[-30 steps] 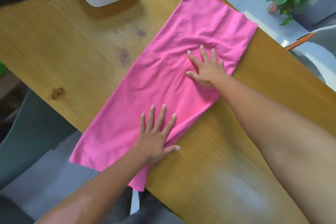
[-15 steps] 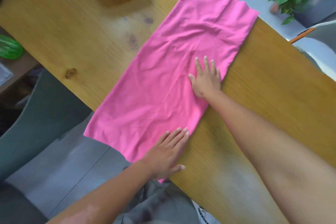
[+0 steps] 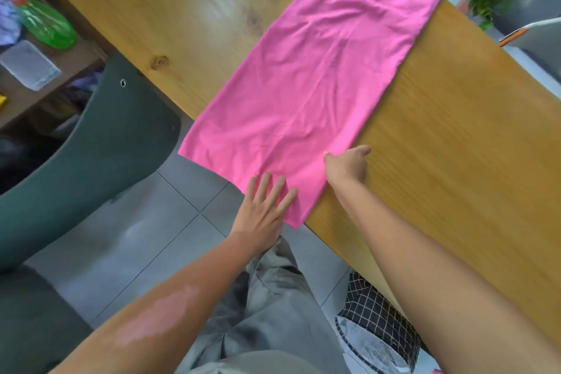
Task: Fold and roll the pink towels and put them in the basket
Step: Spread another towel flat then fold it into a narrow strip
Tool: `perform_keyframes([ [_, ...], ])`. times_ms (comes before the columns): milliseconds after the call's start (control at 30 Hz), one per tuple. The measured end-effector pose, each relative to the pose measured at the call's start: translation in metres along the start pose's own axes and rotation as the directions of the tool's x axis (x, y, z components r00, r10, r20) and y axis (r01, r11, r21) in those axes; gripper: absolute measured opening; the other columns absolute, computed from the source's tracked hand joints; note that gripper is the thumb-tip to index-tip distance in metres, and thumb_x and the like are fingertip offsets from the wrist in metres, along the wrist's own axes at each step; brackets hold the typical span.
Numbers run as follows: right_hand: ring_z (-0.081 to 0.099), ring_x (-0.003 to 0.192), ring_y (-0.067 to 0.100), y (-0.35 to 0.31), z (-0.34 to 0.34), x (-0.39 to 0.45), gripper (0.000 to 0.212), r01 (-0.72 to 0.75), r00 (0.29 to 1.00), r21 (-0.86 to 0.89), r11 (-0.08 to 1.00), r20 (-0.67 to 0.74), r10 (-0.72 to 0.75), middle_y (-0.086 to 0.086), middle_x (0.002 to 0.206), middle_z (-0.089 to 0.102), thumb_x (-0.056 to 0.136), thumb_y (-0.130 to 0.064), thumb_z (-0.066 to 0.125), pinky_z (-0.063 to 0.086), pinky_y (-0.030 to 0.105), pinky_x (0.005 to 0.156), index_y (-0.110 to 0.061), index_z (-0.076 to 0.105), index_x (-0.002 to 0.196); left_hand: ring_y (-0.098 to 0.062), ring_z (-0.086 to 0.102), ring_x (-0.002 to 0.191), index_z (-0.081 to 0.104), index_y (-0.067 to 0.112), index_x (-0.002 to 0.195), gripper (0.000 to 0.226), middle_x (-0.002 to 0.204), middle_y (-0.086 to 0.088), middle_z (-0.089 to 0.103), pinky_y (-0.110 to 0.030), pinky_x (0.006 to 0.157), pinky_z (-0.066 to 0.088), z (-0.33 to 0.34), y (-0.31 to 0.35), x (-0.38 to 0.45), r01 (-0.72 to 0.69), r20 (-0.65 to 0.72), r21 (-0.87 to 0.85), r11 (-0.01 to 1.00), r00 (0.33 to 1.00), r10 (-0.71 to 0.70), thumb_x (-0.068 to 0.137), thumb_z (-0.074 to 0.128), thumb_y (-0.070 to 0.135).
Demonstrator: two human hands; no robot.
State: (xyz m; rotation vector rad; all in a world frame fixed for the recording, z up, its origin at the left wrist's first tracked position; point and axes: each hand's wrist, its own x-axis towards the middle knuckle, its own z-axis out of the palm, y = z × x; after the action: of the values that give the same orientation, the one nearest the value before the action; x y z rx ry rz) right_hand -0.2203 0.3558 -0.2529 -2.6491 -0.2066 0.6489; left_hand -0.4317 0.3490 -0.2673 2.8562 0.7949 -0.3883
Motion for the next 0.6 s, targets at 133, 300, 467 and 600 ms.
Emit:
perform_keyframes([
  [133,0.068,0.093,0.032,-0.001,-0.002,-0.006,0.035,-0.038,0.997,0.153,0.987,0.075,0.027,0.013,0.105,0.071,0.076,-0.02,0.07,0.054,0.036,0.075,-0.003,0.064,0.106,-0.052,0.033,0.136,0.033,0.018,0.139,0.078,0.141,-0.017,0.039,-0.066,0.111,0.029,0.003,0.011,0.004,0.032,-0.027,-0.009,0.999,0.999,-0.032,0.072,0.071,0.033],
  [300,0.068,0.077,0.03,-0.013,-0.014,-0.012,0.022,-0.017,0.998,0.322,0.947,0.064,-0.004,0.008,0.085,0.07,0.072,-0.015,0.071,0.057,0.041,0.068,-0.002,0.065,0.088,-0.053,0.027,0.143,0.029,0.015,0.145,0.085,0.147,-0.015,0.043,-0.068,0.114,0.023,0.004,0.018,0.015,0.116,-0.074,-0.154,0.981,0.989,-0.128,0.071,0.065,0.034],
  [467,0.068,0.073,0.021,-0.025,-0.02,-0.015,0.023,-0.225,0.966,0.566,0.793,0.237,0.105,0.016,0.098,0.067,0.082,0.001,0.065,0.058,0.027,0.051,0.008,0.063,0.104,-0.05,0.03,0.143,0.039,0.011,0.15,0.086,0.138,-0.016,0.049,-0.067,0.115,0.023,0.01,0.009,0.013,0.066,-0.206,-0.346,0.936,0.968,-0.144,0.073,0.053,0.047],
  [600,0.069,0.078,0.025,-0.037,-0.023,-0.019,0.019,-0.293,0.944,0.602,0.743,0.305,0.125,0.022,0.103,0.065,0.086,0.006,0.06,0.054,0.022,0.048,0.011,0.061,0.103,-0.043,0.033,0.142,0.032,0.014,0.151,0.091,0.135,-0.013,0.05,-0.062,0.118,0.024,0.003,0.019,0.017,0.187,-0.172,-0.42,0.888,0.945,-0.28,0.077,0.054,0.062],
])
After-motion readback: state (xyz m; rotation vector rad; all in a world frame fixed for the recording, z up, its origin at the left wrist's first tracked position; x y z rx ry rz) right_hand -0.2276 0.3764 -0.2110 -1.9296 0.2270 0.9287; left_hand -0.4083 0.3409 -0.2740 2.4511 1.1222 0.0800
